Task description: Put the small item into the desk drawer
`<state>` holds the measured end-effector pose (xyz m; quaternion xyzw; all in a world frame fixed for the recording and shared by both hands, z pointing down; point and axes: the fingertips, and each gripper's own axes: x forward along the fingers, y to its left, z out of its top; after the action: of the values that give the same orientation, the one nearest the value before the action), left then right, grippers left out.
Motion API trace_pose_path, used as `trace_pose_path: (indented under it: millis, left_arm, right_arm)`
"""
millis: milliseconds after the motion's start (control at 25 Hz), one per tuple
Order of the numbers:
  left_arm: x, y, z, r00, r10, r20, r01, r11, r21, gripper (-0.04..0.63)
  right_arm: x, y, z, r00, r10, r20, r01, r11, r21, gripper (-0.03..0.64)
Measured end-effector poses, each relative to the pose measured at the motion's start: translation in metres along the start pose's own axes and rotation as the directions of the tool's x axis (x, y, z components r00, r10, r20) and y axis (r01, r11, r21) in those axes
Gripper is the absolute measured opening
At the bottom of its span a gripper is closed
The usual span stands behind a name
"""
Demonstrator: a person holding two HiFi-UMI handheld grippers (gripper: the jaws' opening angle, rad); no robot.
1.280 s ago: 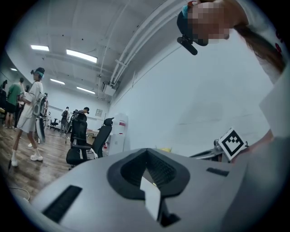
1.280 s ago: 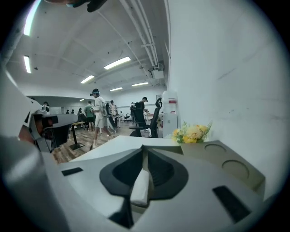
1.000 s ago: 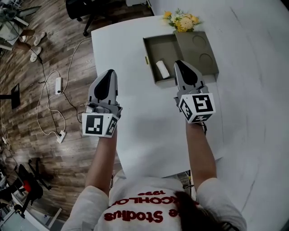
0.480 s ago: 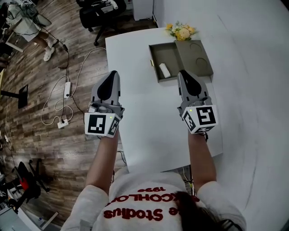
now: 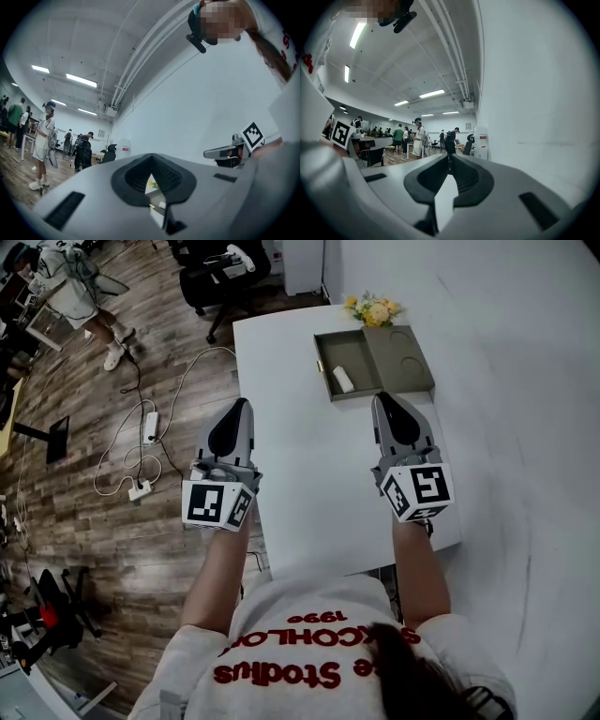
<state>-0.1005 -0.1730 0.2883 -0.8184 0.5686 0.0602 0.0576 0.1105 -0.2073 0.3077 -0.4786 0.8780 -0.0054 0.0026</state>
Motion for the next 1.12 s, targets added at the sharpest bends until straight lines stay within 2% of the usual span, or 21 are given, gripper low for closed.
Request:
trace_pose_path:
  millis: [280,480,800,1120]
  left_arm:
    - [-0.038,-0.008,0.022,1.000,0.013,0.025,-0.013,1.000,-0.018,0.006]
    - [-0.059,-0.016,0.034,0.999,0.028,0.040,-0.028,1.000,0.007,0.006]
    - [-0.068,-0.026,0.034,0.998,0.047,0.045,-0.047,0.999,0.013,0.006]
    - [-0.069,-0.033,0.031,0.998,0.053,0.032,-0.053,0.999,0.009,0.006]
  right_arm:
    - [-0.039,0.024,0.009,1.000,-0.008,0.023,0.008,1.000,0.008,0.025]
    - [-0.057,0.025,0.018,0.999,-0.020,0.042,0.019,0.999,0.030,0.015]
    - [-0.066,0.027,0.027,0.998,0.006,0.070,-0.009,0.999,0.041,0.015]
    - [-0.073,0.031,0.034,0.996,0.037,0.076,-0.035,0.999,-0.030,0.015]
